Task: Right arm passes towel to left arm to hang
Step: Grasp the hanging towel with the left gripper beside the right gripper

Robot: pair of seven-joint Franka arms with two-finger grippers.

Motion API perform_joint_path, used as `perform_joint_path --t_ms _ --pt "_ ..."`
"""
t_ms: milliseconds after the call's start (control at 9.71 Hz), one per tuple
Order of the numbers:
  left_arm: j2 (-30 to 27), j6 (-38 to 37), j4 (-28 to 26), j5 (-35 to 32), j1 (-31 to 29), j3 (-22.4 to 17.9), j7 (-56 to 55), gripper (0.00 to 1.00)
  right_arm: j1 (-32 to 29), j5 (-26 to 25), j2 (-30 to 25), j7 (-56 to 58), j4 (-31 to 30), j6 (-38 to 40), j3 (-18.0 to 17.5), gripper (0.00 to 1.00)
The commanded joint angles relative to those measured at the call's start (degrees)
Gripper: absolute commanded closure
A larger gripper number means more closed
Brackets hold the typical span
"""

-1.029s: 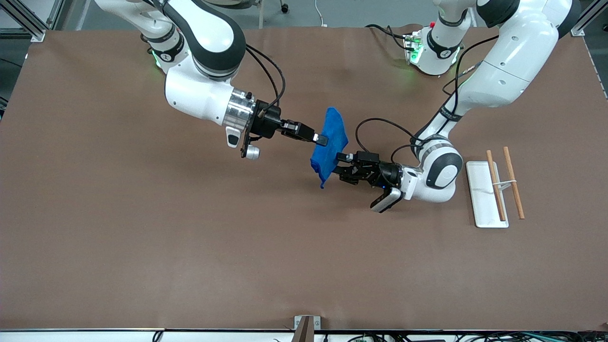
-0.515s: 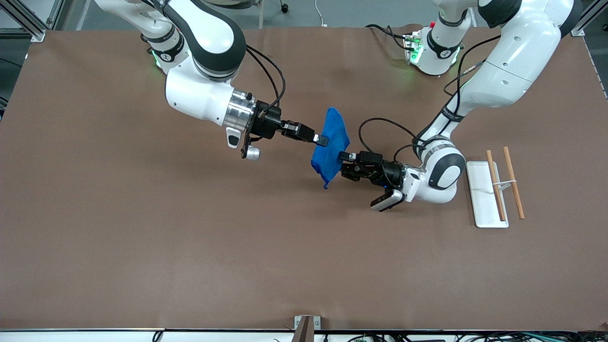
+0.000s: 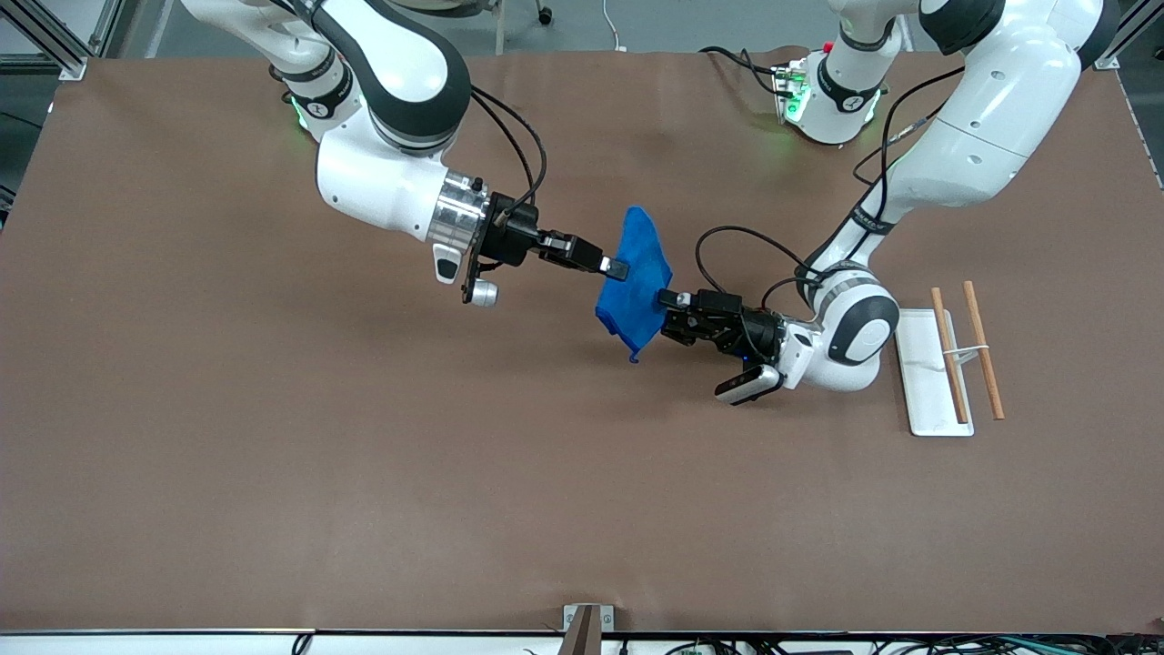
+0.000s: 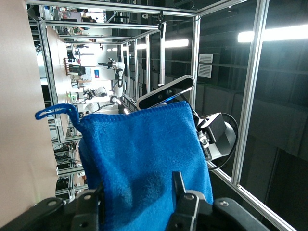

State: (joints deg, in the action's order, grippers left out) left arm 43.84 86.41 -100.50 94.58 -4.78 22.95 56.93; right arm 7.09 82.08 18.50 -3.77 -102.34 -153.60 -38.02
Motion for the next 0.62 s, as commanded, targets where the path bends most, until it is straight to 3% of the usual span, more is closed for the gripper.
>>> perform_joint_path --t_ms 0,103,206,515 --pt "0.3 0.1 -1.2 -0.4 -0.1 -0.3 0.3 0.74 0.1 1.7 0.5 0.6 1.0 -0.9 -0.6 1.0" --pt "0.3 0.0 -1.2 -0.4 -0.1 -0.3 0.3 0.86 0.1 1.7 0.5 0.6 1.0 -0.9 -0.6 1.0" --pt "0.2 0.0 -1.2 -0.4 -0.1 -0.3 0.2 0.91 0.1 1.7 0.6 0.6 1.1 -0.9 -0.6 1.0" --pt "-3.1 0.1 -1.2 -0.4 -1.4 -0.6 -6.0 1.0 -0.1 1.7 0.6 0.3 1.2 -0.7 -0.6 0.99"
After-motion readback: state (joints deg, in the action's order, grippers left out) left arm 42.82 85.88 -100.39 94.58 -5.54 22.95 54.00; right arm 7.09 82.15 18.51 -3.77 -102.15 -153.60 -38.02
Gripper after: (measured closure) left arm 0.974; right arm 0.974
